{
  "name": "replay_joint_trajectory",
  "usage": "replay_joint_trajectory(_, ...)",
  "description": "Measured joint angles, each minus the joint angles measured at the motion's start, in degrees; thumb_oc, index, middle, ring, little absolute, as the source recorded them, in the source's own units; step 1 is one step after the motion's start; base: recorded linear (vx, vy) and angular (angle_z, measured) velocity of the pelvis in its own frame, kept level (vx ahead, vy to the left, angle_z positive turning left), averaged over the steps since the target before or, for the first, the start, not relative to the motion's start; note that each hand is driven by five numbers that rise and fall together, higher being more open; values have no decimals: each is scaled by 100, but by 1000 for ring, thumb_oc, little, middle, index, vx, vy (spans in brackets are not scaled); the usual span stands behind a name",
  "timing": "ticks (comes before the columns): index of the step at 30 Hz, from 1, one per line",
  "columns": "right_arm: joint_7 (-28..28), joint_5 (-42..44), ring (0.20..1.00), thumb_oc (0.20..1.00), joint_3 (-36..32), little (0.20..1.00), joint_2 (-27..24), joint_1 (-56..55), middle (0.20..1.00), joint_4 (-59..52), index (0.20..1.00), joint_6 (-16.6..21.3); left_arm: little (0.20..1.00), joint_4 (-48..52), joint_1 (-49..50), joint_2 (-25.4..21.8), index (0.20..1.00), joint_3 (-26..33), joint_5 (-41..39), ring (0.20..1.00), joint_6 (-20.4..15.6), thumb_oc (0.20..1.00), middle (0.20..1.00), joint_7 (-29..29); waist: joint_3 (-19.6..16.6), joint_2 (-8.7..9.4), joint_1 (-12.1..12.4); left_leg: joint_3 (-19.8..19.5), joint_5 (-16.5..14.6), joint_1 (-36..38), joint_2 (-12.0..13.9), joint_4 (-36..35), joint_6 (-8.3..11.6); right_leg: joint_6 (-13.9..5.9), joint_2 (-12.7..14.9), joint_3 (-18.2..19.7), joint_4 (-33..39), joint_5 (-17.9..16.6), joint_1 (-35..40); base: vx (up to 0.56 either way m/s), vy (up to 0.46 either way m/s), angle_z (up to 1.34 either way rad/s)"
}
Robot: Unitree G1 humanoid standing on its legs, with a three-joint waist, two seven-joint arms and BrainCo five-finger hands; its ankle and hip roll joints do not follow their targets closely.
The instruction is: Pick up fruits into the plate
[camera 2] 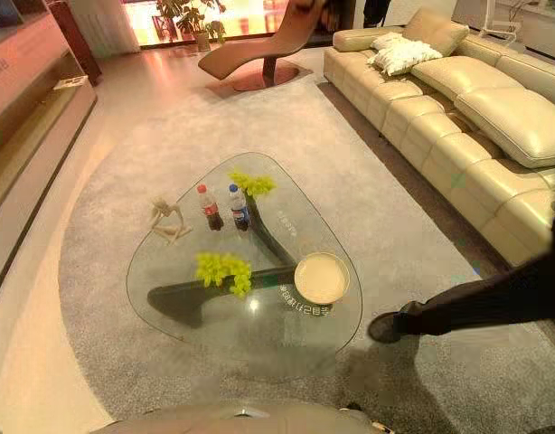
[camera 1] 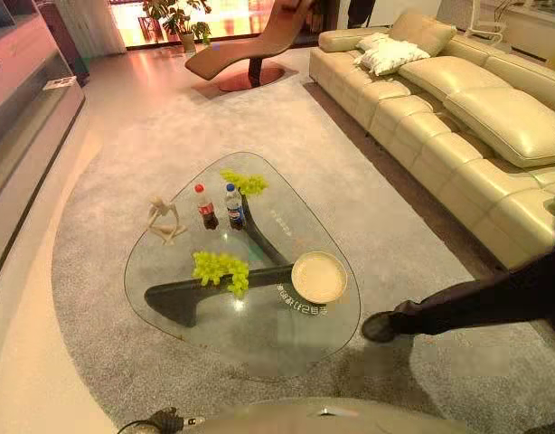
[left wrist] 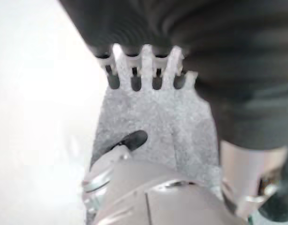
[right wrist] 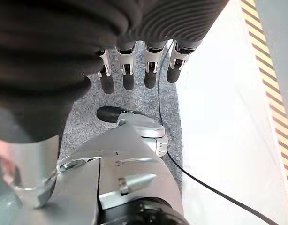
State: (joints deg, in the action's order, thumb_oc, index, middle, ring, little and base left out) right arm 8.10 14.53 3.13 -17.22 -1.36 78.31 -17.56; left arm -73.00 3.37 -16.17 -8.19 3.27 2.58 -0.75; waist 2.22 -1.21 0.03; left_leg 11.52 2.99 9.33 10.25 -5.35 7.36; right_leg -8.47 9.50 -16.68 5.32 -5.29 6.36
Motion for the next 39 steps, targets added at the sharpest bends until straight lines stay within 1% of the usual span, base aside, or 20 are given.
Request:
replay_joint_trajectory(4,-2,1,1000,1000,1,1000,-15,43,1000,-1,1000,-8,1000,0,-7,0,1000,-5,7,1000,97,1000,1000,-17,39,-9,0,-26,-1,0,-19,0,-2,0,11,10,18,0,3,82,-20,4)
replay_joint_trajectory(9,-2,2,1000,1000,0,1000,-16,95,1000,-5,1000,-53,1000,3,-26,0,1000,-28,9,1000,135,1000,1000,-11,76,4,1,-34,-1,4,-23,3,-4,-6,10,20,8,-4,8,0,0,0)
replay_joint_trajectory(14,-2,3,1000,1000,0,1000,-17,122,1000,-10,1000,-114,1000,1,-89,1,1000,-109,10,1000,137,1000,1000,-2,129,21,2,-38,0,6,-24,3,-5,-5,8,31,9,-4,10,0,0,0)
replay_joint_trajectory(21,0,2,1000,1000,0,1000,-16,124,1000,-12,1000,-115,1000,1,-194,-2,1000,-105,7,1000,95,1000,1000,183,171,44,-8,-37,-2,9,-25,12,-8,-6,6,45,0,-5,9,0,0,0)
replay_joint_trajectory(23,0,1,1000,1000,-1,1000,-18,142,1000,-12,1000,-115,1000,13,-245,-6,1000,-103,-5,1000,27,1000,1000,321,191,39,-6,-36,-1,10,-25,10,-9,-6,6,52,1,-4,8,0,0,0)
replay_joint_trajectory(25,3,1,1000,1000,-2,1000,-29,174,1000,-14,1000,-119,1000,29,-330,-12,1000,-107,-112,1000,-152,1000,1000,489,247,37,-6,-37,0,8,-25,5,-11,-2,7,59,2,-1,5,0,0,0)
replay_joint_trajectory(28,12,1,1000,1000,-3,1000,-73,224,1000,-28,1000,-149,1000,98,-456,-26,1000,-112,-217,1000,-314,1000,1000,704,331,14,-8,-36,2,5,-25,3,-13,-1,7,68,21,0,-1,-37,7,0)
replay_joint_trajectory(31,41,6,1000,1000,5,1000,-200,331,1000,-42,1000,-183,1000,370,-652,-76,1000,-230,-313,1000,-504,1000,1000,1075,433,-14,-8,-39,20,-114,-31,15,-34,-4,3,102,2,-4,-124,-138,25,-1)
replay_joint_trajectory(32,39,20,1000,1000,30,1000,-245,415,1000,-66,1000,-198,1000,546,-750,-99,1000,-264,-386,1000,-521,1000,1000,1220,522,-28,-20,-33,31,-155,-37,26,-38,10,-2,143,-2,-36,-199,-220,52,-6)
replay_joint_trajectory(34,13,43,1000,1000,157,1000,-296,564,1000,-90,1000,-209,1000,803,-952,-151,1000,-332,-609,1000,-535,1000,1000,1360,580,-52,-17,-40,70,-338,-51,27,-55,60,-4,195,-4,-77,-376,-110,26,-3)
replay_joint_trajectory(36,-9,124,1000,1000,214,1000,-319,761,1000,-96,1000,-203,1000,1013,-1324,-257,1000,-326,-828,1000,-554,1000,1000,1609,760,-90,-25,-63,134,-449,-63,28,-70,118,-10,206,-4,-124,-494,16,-3,1)
replay_joint_trajectory(38,-22,126,1000,1000,217,1000,-319,810,1000,-104,1000,-160,1000,1168,-1470,-328,1000,-315,-828,1000,-570,1000,1000,1778,786,-111,-38,-80,135,-444,-61,27,-70,119,-16,200,-3,-125,-486,62,-8,0)
replay_joint_trajectory(39,-45,126,1000,1000,220,1000,-322,812,1000,-167,1000,-114,1000,1324,-1542,-431,1000,-314,-801,1000,-641,1000,1000,1868,800,-117,-41,-80,131,-420,-62,26,-73,119,-17,205,-2,-124,-471,44,-1,-3)
